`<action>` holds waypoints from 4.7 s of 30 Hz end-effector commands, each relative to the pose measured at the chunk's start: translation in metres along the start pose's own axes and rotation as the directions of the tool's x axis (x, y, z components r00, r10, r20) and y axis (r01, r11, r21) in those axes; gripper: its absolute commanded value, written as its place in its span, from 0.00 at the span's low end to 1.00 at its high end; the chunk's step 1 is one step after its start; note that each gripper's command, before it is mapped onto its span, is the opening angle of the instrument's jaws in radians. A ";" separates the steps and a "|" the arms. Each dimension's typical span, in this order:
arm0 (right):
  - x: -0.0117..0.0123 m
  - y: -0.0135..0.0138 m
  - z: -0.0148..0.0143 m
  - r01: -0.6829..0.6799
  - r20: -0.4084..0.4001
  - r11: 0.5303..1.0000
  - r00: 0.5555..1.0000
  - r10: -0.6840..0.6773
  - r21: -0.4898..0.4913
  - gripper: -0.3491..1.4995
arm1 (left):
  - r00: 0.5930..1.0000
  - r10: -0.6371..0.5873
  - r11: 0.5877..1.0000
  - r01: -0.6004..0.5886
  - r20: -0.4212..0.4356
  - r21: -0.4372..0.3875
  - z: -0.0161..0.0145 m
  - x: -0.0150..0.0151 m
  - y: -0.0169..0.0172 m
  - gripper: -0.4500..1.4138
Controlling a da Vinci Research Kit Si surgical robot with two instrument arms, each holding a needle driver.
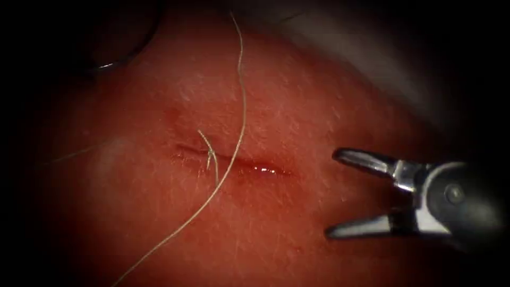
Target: Wound Closure
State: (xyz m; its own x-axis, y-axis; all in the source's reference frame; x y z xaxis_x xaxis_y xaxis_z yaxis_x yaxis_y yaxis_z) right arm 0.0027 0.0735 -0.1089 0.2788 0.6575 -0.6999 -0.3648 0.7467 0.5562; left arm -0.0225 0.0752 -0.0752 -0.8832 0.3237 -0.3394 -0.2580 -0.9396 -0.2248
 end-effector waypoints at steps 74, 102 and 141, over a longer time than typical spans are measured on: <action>0.0010 0.0037 0.0060 -0.292 -0.178 0.944 0.932 0.317 0.152 0.00 | 0.846 -0.435 0.874 0.314 -0.310 -0.370 -0.0024 0.0120 0.0141 0.62; 0.0049 0.0025 0.0045 0.500 -0.368 0.854 0.829 -0.423 0.145 0.00 | 0.894 -0.448 0.765 0.371 -0.022 -0.527 0.0017 0.0129 0.0101 0.63; 0.0062 0.0001 0.0039 0.666 -0.459 0.740 0.688 -0.562 0.091 0.00 | 0.789 -0.589 0.472 0.511 0.174 -0.718 0.0029 0.0121 0.0116 0.05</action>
State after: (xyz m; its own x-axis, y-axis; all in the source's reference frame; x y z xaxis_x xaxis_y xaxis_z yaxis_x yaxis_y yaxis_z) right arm 0.0073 0.0777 -0.1118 -0.0061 -0.0118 -0.9999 -0.0077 0.9999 -0.0118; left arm -0.0370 0.0678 -0.0797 -0.5982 0.8005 0.0355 -0.3019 -0.1841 -0.9354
